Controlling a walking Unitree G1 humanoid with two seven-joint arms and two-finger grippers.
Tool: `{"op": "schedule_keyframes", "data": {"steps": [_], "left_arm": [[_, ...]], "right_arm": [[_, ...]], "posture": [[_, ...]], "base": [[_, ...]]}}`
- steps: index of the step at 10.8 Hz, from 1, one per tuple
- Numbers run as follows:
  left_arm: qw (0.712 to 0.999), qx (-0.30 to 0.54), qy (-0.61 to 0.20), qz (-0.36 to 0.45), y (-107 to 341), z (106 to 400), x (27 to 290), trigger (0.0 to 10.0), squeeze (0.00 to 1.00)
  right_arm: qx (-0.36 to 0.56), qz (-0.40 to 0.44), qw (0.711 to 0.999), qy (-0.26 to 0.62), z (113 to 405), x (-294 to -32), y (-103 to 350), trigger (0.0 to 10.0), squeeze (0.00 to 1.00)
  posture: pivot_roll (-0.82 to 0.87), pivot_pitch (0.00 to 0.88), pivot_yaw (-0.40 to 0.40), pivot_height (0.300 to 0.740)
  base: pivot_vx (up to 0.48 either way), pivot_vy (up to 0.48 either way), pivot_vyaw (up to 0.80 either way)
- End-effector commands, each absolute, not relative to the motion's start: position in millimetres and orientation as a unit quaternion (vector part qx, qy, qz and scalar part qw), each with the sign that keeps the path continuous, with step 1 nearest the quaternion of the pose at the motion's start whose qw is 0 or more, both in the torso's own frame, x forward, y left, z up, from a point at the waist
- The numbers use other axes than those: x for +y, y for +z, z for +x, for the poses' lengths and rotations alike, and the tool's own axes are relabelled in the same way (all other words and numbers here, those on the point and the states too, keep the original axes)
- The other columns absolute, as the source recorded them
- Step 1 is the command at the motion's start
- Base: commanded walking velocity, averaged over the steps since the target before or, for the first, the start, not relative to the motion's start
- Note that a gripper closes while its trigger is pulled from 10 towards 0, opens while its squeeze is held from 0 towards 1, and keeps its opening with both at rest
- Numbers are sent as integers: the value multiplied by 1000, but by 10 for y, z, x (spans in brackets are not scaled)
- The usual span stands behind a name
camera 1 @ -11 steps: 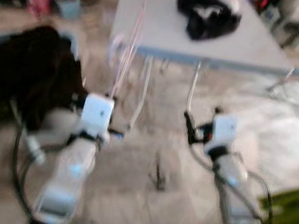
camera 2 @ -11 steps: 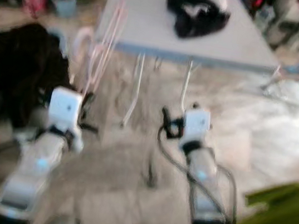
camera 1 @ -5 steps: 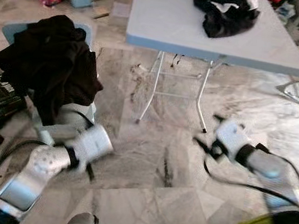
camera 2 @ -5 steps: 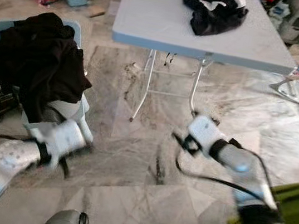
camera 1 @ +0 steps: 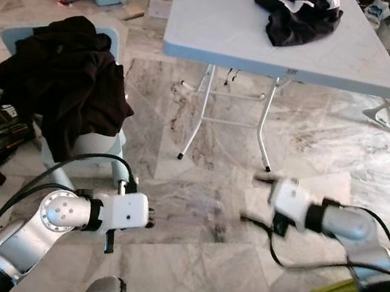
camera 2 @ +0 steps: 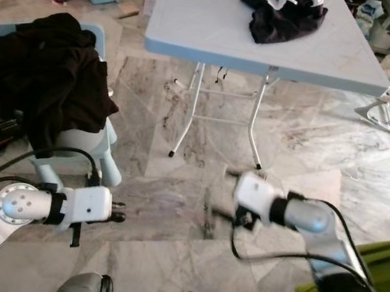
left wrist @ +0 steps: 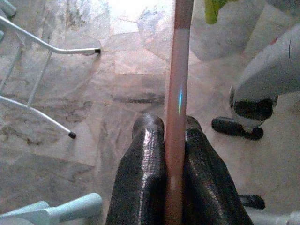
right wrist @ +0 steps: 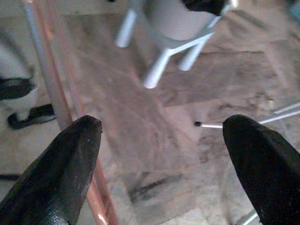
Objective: Hang hanger
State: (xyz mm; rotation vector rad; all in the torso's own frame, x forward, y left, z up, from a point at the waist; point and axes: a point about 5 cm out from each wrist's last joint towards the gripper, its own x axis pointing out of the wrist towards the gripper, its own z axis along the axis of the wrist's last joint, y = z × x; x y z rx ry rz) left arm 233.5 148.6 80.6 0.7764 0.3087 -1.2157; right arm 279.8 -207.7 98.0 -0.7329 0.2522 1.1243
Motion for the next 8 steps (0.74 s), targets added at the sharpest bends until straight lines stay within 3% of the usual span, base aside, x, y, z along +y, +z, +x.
{"op": "schedule_keyframes", "data": {"steps": [1, 2, 3, 4, 6, 8], "left_arm": [[727, 132, -561, 373, 802, 2344, 1488, 10000, 0], [717, 142, -561, 387, 734, 2329, 1539, 10000, 0], [715, 146, -560, 391, 704, 2317, 1566, 10000, 0], [715, 145, -557, 396, 688, 2320, 1587, 10000, 0], [706, 147, -552, 419, 647, 2343, 1643, 10000, 0], [728, 130, -513, 436, 686, 2477, 1700, 10000, 0]], "right_arm": [[113, -361, 767, 518, 2835, -2120, 1037, 10000, 0], [72, -405, 785, 463, 3013, -2192, 1187, 10000, 0], [61, -394, 804, 442, 3100, -2222, 1288, 10000, 0], [72, -380, 798, 463, 3088, -2236, 1325, 10000, 0], [103, -403, 771, 483, 3099, -2329, 1374, 10000, 0], [180, -400, 716, 544, 2936, -2445, 1341, 10000, 0]], "posture": [[-16, 114, -62, 740], [-17, 114, -62, 740], [-17, 114, -62, 740], [-16, 115, -61, 740], [-10, 114, -59, 740], [-13, 116, -58, 740]], "base": [[0, 0, 0], [0, 0, 0], [0, 0, 0], [0, 0, 0], [0, 0, 0], [0, 0, 0]]}}
